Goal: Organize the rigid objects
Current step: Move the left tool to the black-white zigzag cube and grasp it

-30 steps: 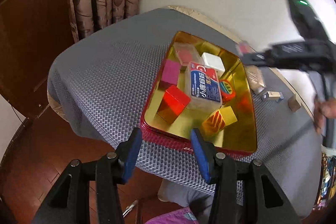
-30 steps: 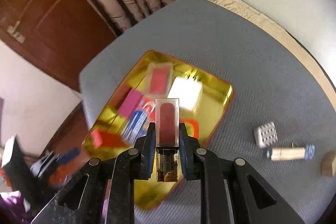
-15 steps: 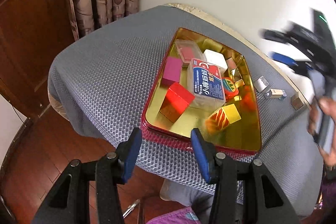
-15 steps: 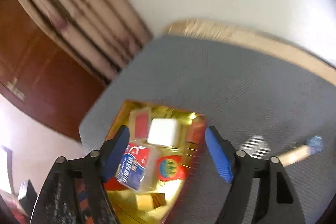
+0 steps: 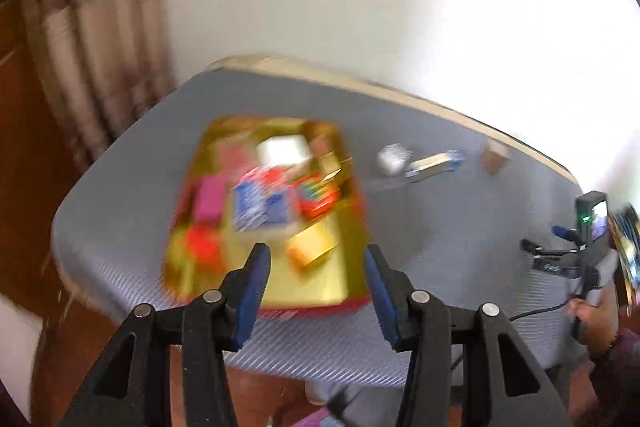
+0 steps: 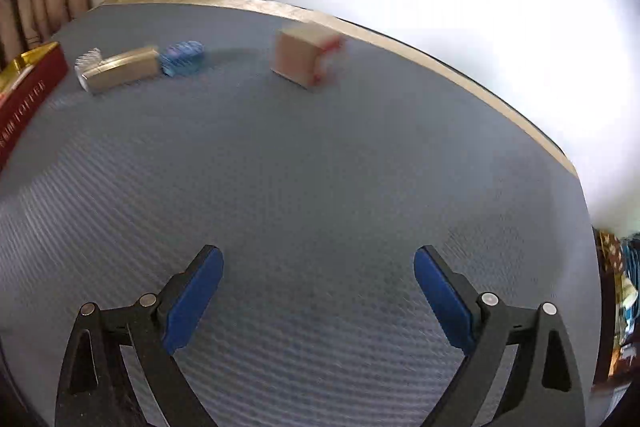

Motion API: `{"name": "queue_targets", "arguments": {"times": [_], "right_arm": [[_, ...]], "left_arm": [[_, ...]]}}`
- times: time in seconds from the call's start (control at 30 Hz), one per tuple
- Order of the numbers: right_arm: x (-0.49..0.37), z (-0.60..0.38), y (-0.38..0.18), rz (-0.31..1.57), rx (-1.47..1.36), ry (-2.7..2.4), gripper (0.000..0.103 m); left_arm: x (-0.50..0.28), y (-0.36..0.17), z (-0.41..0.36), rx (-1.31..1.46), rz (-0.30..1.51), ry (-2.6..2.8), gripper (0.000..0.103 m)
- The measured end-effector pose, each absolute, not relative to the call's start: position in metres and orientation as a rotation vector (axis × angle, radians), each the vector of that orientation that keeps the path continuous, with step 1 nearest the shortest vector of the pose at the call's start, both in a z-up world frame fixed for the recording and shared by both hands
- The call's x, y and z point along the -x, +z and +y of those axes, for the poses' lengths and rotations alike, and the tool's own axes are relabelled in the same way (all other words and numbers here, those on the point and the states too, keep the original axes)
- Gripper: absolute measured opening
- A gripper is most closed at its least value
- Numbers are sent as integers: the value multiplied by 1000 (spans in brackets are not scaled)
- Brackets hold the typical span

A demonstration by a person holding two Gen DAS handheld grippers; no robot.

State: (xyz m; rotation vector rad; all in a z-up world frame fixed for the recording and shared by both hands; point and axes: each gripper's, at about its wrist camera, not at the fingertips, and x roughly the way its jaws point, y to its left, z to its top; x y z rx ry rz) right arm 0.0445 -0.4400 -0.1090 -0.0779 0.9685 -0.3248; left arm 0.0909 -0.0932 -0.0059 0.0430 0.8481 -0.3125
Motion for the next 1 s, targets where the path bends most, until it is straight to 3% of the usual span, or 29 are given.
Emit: {"name": "queue_targets", "arguments": {"times": [0.03,0.2,0.43,0.93,1.0], "right_arm": [[-35,-447,-110,941,46,-322,102],[-18,-461,-116,904,-68,-315,102],[-6,-455,-117,888,-57,-337,102],[-1,-468,-118,913,-115,-264,102],[-3,-468,-119,915,-114,-263,102]], "left_arm": [[-99,-1,-106,-71,846,-360,50],[-154,3,-180,-258,887,-534,50],[-230,-48,-250,-485,979,-596,50],[-297,-112,-267,-552,1122,-643,50],[-302,-118,-267,-557,1127,-630,41]]}}
